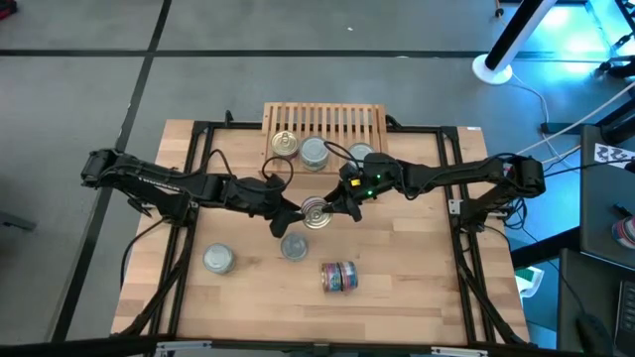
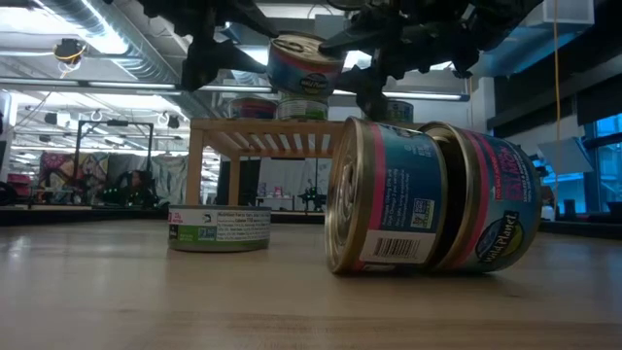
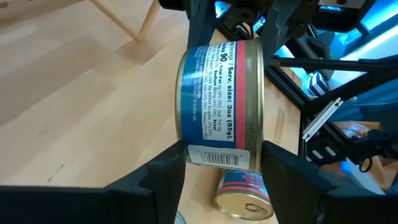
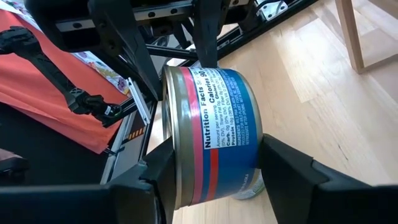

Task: Stack canned seafood by type on shelf
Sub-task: Stack the blue-pink tuna can on top of the other blue-pink tuna can on the shelf

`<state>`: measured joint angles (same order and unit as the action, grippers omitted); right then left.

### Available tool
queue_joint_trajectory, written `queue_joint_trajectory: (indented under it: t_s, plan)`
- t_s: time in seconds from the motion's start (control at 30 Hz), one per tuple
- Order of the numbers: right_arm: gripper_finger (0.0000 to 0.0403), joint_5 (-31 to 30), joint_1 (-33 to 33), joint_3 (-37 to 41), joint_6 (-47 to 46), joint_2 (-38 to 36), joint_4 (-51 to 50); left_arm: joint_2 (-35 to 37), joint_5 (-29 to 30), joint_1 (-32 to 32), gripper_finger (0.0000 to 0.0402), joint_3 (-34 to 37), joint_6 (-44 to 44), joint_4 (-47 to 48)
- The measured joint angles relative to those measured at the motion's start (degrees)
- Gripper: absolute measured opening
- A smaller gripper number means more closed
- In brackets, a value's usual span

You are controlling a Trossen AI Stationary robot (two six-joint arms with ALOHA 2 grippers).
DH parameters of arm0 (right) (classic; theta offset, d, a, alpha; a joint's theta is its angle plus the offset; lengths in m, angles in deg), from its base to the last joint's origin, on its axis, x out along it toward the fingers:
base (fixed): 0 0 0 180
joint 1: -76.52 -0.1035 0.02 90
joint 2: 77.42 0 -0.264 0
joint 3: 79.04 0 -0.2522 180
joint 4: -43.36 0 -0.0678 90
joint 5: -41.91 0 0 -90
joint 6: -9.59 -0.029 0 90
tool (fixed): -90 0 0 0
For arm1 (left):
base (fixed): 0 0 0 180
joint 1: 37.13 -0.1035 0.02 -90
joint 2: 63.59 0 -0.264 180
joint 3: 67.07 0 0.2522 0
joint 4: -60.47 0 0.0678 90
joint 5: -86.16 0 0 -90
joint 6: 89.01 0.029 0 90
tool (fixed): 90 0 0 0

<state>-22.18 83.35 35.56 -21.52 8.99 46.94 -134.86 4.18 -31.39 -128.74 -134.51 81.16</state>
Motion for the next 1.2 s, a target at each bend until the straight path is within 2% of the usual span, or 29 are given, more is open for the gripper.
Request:
queue_joint_trajectory:
  t_s: [0.5, 0.8, 1.2]
  plan:
    - [0.0186, -0.48, 0.0, -0.02, 0.04, 0.0, -0.07, -0.01, 0.03, -0.25, 0.0196, -0.15, -3.84, 2.13]
    - [0.0186, -0.46, -0.06, -0.02, 0.13, 0.0, -0.05, -0.01, 0.34, -0.31, 0.0196, 0.0, 2.92, 0.59]
    - [0.0186, -1.53, 0.0, -0.02, 0.15, 0.0, -0.63, -0.01, 0.79, -1.67, 0.0196, 0.02, -3.09, 2.28]
